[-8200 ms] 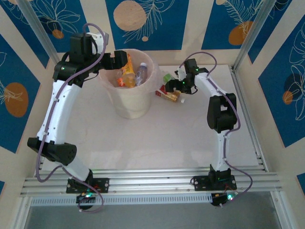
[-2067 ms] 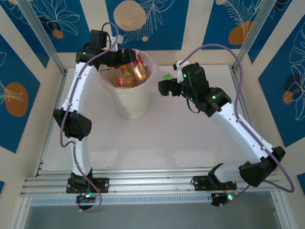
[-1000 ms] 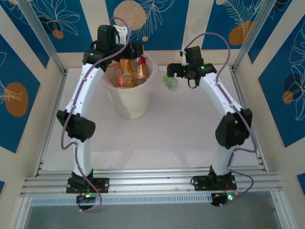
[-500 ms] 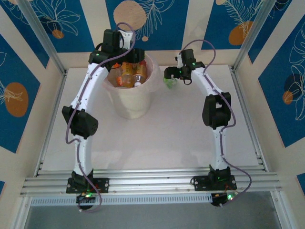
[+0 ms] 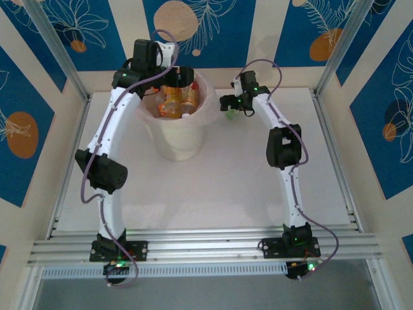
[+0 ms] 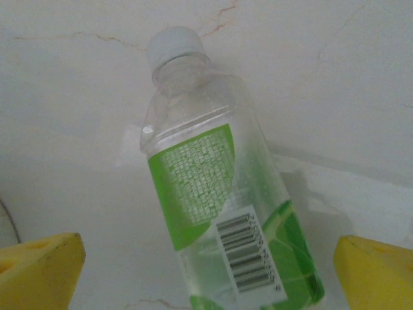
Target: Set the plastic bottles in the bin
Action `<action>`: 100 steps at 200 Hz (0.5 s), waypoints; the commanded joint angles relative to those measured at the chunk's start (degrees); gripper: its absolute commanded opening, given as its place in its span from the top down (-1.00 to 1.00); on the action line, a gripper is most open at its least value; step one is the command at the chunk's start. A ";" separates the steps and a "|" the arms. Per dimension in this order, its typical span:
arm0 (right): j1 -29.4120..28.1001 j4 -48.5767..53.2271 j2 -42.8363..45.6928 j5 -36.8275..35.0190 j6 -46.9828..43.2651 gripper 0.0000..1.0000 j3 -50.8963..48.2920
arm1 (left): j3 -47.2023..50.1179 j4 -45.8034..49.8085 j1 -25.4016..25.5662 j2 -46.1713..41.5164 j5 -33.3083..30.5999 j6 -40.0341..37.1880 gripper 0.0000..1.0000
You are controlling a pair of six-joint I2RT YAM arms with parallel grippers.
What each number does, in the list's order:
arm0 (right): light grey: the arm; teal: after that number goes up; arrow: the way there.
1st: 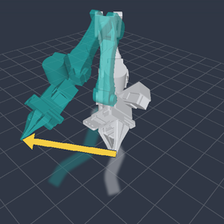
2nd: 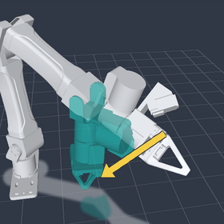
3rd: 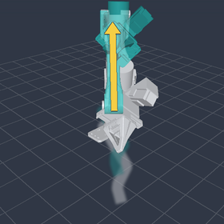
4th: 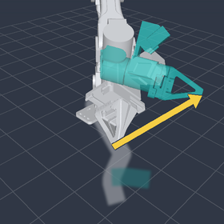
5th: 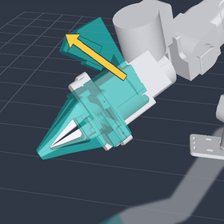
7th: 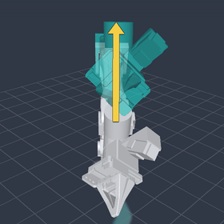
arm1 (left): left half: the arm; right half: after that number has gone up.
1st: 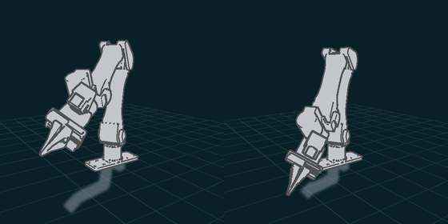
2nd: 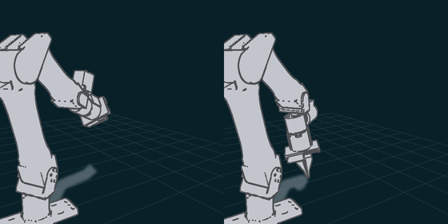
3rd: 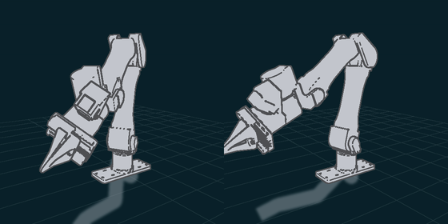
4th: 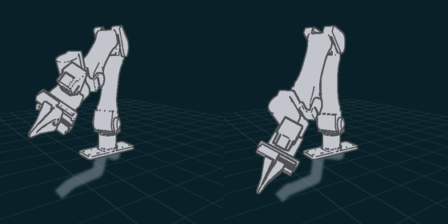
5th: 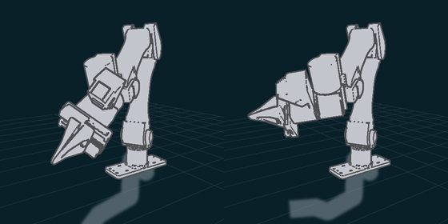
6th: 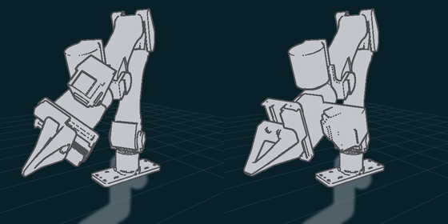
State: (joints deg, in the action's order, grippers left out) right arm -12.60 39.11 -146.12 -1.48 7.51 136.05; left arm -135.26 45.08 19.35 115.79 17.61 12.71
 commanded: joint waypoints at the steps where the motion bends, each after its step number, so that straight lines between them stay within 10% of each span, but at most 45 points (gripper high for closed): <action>1: 0.17 2.93 -3.15 1.21 -1.59 -0.99 4.26 | 1.03 0.38 -0.19 -3.99 -0.35 1.22 -0.69; 100: -0.11 4.81 -7.77 2.34 -0.74 -0.97 10.29 | 17.23 -5.51 -0.24 -21.68 -9.03 2.66 -0.99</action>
State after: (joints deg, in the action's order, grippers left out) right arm -12.62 42.54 -153.27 -1.17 6.96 144.05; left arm -121.71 42.52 19.35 99.37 12.64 14.63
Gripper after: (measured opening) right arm 0.992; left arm 0.995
